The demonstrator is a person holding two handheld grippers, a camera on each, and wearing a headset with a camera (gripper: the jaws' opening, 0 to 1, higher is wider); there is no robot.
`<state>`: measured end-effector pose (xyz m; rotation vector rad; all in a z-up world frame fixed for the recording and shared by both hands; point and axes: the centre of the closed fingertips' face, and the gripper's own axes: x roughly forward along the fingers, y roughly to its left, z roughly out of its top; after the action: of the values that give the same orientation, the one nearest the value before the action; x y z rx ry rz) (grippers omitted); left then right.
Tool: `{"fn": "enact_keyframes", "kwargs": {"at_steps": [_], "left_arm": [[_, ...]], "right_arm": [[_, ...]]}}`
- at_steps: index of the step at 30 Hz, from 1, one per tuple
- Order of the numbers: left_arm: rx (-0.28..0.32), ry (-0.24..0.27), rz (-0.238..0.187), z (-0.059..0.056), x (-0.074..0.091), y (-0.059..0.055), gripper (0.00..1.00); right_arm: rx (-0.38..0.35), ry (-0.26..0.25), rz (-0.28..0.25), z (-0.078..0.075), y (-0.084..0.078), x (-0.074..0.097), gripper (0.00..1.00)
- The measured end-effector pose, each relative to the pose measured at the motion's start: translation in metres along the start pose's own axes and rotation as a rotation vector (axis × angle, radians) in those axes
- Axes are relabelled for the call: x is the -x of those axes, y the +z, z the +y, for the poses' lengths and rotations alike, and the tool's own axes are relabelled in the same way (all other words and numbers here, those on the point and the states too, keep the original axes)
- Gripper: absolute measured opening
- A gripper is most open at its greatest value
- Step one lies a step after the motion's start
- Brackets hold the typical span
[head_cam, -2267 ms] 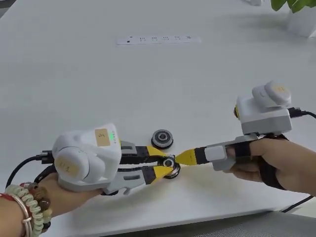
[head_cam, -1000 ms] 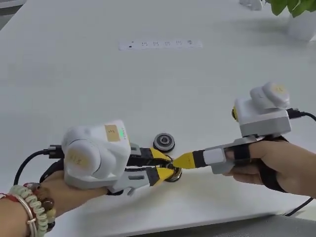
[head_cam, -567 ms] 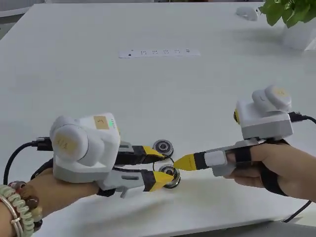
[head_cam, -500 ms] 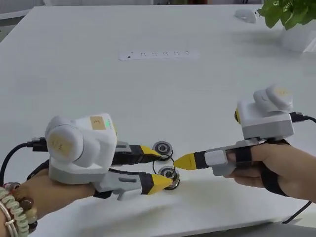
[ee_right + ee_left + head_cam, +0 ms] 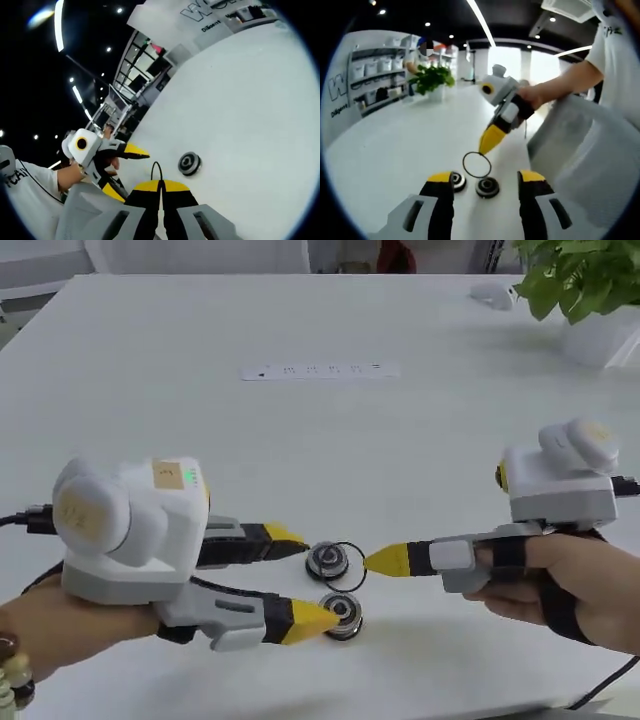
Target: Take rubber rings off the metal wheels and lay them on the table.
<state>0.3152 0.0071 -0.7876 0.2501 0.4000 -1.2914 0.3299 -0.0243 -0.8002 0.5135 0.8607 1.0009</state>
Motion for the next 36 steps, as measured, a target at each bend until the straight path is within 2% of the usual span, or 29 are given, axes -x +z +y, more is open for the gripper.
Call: {"fn": "enact_keyframes", "kwargs": {"at_steps": [5,8,15,20,28,33,36], "left_arm": [[-0.002,0.005,-0.031,0.001,0.007,0.012,0.56],[-0.023,0.016,-0.024,0.002,0.016,0.014,0.58],[-0.033,0.069,-0.058,0.003,0.043,0.028,0.73],[-0.057,0.118,-0.037,0.007,0.065,0.025,0.74],[-0.018,0.222,-0.030,0.016,0.103,0.017,0.82],[0.013,0.279,0.006,0.018,0.125,0.001,0.82],[0.020,0.309,-0.023,0.017,0.137,-0.001,0.86]], "right_arm": [[-0.007,-0.002,-0.039,-0.001,0.008,0.007,0.00],[-0.009,0.000,-0.062,-0.001,0.013,0.011,0.00],[-0.020,-0.003,-0.119,-0.003,0.024,0.021,0.00],[-0.006,0.001,-0.154,0.002,0.032,0.026,0.00],[0.040,0.000,-0.179,0.013,0.041,0.028,0.00],[0.054,0.043,-0.189,0.026,0.046,0.025,0.00],[0.062,0.060,-0.190,0.033,0.048,0.022,0.00]]}}
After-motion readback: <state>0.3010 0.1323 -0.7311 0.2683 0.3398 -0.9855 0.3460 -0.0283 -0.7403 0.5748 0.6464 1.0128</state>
